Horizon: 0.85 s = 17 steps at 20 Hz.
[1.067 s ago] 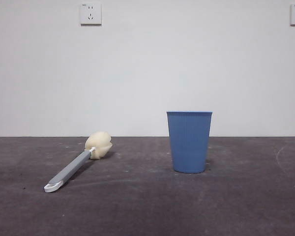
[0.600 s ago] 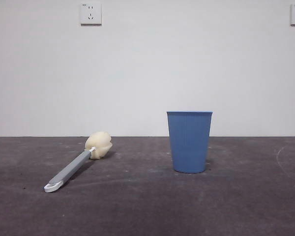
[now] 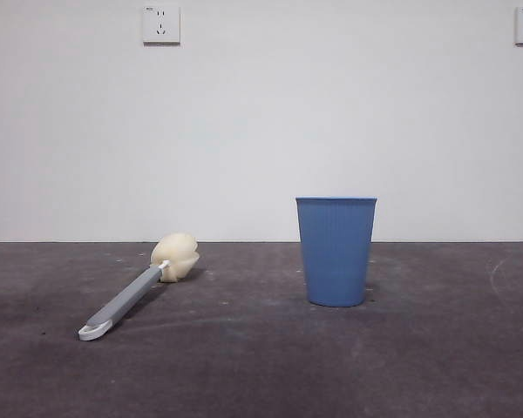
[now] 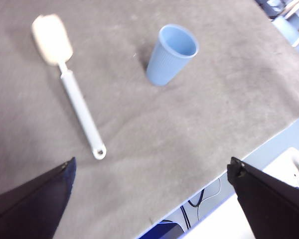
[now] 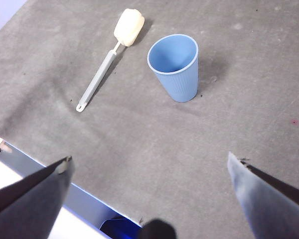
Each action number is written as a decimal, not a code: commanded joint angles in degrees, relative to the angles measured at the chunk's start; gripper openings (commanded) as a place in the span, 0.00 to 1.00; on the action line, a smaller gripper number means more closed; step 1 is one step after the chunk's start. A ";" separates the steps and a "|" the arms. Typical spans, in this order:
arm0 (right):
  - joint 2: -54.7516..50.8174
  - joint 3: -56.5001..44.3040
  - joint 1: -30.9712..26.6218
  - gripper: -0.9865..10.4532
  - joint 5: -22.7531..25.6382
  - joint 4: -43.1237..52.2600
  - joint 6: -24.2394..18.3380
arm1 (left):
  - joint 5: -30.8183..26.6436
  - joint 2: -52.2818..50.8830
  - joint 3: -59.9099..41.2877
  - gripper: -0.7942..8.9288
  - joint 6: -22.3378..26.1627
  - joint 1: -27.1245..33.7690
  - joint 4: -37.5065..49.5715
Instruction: Pick up the cup brush,pick up the cup,insert the brush into the cup,clean the cup,put the cup brush back,put the cup back to the fixed position on the table
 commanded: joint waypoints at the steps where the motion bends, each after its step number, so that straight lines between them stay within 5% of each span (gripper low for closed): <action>1: 0.35 0.13 0.13 0.58 -0.13 0.66 -0.02 | -1.38 3.63 0.00 0.65 -0.22 -2.78 1.79; 17: 1.25 0.13 0.13 0.58 -0.13 1.09 0.52 | -34.84 35.80 0.00 0.65 -15.32 -27.98 21.44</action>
